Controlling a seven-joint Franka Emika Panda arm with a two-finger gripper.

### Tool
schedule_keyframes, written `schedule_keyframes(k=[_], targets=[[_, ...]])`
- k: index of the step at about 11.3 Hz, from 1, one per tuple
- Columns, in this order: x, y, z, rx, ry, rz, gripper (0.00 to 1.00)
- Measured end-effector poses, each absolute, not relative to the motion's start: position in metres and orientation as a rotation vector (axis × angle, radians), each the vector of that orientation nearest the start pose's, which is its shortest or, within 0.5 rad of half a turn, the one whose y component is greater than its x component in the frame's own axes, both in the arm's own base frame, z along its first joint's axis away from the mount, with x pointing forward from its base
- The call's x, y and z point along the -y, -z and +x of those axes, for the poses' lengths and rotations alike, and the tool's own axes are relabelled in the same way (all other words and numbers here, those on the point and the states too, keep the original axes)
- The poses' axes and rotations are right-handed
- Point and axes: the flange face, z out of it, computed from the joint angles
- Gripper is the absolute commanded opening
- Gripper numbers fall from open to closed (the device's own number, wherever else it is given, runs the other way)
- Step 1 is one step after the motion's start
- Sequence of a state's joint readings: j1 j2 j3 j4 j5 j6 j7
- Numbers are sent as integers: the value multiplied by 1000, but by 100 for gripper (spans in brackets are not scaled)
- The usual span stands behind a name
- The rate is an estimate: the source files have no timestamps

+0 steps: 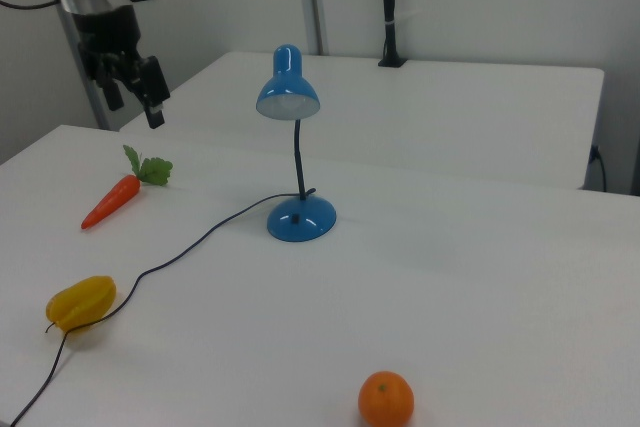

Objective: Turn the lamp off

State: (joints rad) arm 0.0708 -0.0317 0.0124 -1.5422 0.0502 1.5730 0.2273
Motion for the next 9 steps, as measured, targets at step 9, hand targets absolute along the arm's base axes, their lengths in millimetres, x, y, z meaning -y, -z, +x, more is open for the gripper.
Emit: schedule_keyframes(k=[9], targets=[[-59,-639,548,341,173,-3078,100]])
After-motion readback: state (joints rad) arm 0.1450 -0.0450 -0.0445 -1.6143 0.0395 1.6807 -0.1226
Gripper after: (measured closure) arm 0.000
